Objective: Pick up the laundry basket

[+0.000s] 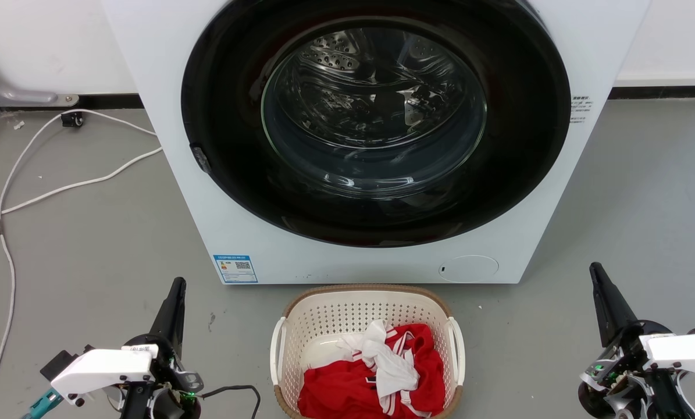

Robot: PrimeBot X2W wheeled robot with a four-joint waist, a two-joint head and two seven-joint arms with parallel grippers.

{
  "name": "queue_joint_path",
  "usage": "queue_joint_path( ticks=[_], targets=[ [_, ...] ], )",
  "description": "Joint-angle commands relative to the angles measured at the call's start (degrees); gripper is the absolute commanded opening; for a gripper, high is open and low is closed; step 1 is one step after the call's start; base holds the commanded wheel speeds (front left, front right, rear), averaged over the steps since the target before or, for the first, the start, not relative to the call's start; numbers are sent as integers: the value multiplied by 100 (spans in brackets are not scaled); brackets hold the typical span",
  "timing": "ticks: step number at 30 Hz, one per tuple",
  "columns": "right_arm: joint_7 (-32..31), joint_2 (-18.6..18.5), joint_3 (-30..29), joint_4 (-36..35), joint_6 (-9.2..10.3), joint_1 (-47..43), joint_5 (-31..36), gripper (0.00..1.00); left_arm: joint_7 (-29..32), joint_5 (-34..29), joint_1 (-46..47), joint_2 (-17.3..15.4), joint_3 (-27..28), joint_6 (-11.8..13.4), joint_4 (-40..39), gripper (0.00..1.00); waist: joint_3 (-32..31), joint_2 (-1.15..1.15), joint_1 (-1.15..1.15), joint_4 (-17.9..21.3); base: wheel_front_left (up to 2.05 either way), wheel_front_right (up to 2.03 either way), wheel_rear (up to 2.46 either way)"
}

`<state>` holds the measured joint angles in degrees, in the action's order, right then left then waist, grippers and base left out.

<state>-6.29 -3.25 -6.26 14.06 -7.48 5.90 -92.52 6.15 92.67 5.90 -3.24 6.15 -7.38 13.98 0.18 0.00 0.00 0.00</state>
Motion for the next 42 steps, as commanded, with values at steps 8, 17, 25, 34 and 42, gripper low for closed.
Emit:
queue_joint_path(
  ticks=[8,17,25,34,42],
  targets=[
    [-12,25,-14,5,-2,64,33,0,22,-20,57,8,21,-21,8,0,0,0,0,0,0,0,0],
    [-17,27,-17,5,-2,65,38,0,28,-27,58,13,27,-21,8,0,0,0,0,0,0,0,0],
    [-21,29,-19,4,-2,65,31,0,29,-33,59,13,31,-21,9,0,0,0,0,0,0,0,0],
    [275,6,190,-51,-1,-65,195,100,-260,-205,11,18,-231,1,-24,100,2,0,0,-4,0,0,0],
    [464,-3,215,-101,-1,-87,784,100,-446,-813,0,19,-264,-1,-175,100,2,0,0,-9,0,0,0]
  ],
)
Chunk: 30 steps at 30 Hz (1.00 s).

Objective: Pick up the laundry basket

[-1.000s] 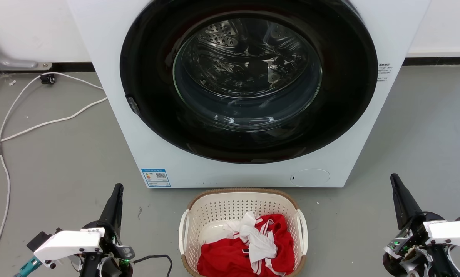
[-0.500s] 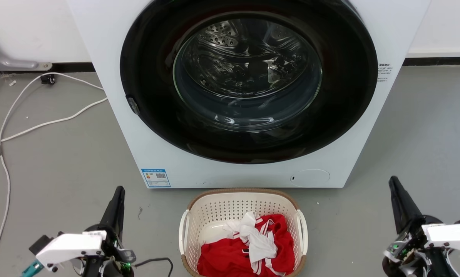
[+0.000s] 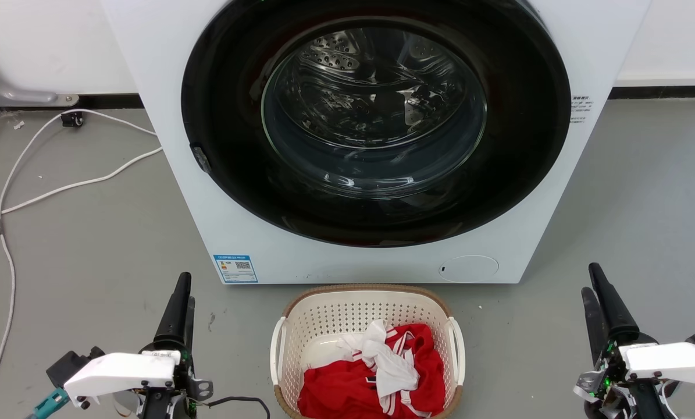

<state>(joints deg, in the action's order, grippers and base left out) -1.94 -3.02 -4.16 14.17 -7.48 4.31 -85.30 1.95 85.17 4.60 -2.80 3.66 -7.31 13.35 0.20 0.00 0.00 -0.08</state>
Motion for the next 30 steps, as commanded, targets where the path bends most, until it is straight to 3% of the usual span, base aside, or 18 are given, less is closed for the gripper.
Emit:
queue_joint_path(
  ticks=[1,17,30],
  targets=[
    [79,-24,-4,-154,-1,66,369,100,-78,-356,133,-25,-21,-8,-164,100,1,0,0,-2,0,0,0],
    [425,-6,89,-563,-1,8,2828,100,-421,-2288,198,-23,-385,297,-596,100,13,0,0,-11,0,0,0],
    [679,-2,222,-535,-2,-34,4178,100,-680,-3661,225,-22,-695,490,-577,100,14,0,0,-34,0,0,0]
  ],
)
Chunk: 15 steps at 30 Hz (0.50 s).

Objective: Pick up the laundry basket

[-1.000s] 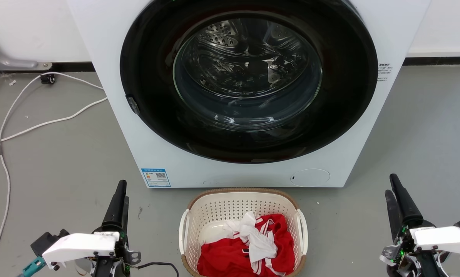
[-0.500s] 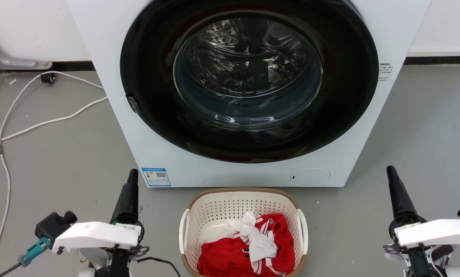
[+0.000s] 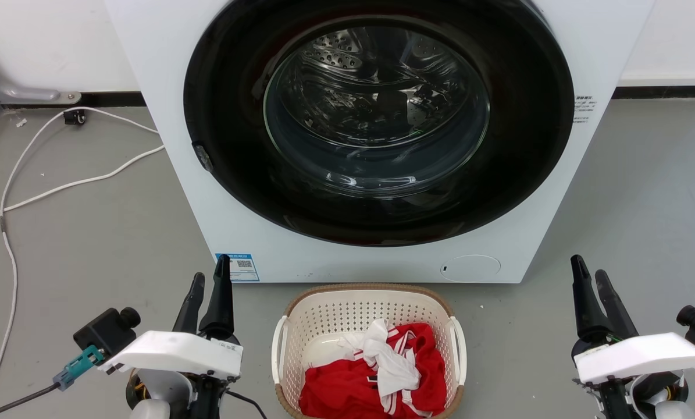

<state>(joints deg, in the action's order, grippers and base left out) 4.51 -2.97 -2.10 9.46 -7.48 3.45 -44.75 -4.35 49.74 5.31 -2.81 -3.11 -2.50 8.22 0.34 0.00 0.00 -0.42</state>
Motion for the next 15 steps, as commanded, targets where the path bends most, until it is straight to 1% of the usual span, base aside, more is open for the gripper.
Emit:
queue_joint_path(
  ticks=[1,15],
  targets=[
    [55,-6,21,-56,-2,50,214,100,-68,-202,156,-21,-34,20,-62,100,0,0,0,-1,0,0,0],
    [291,-2,89,27,-1,23,1383,100,-308,-1318,172,-19,-194,161,-37,100,-4,0,0,-10,0,0,0]
  ],
)
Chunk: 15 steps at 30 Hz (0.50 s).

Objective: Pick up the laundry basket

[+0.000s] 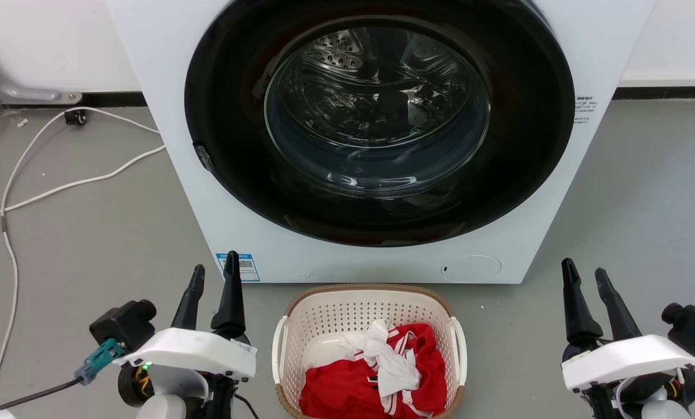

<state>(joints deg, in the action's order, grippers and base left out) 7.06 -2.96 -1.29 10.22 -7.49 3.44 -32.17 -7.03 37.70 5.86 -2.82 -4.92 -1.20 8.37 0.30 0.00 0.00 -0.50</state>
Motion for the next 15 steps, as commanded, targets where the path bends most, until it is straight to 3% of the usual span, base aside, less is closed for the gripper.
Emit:
queue_joint_path(
  ticks=[1,15],
  targets=[
    [57,-3,10,-44,0,22,205,100,-55,-185,118,-18,-23,30,-43,100,0,0,0,-2,0,0,0],
    [202,1,56,12,0,-20,1167,100,-265,-1032,109,-16,-141,128,70,100,-16,0,0,-31,0,0,0]
  ],
)
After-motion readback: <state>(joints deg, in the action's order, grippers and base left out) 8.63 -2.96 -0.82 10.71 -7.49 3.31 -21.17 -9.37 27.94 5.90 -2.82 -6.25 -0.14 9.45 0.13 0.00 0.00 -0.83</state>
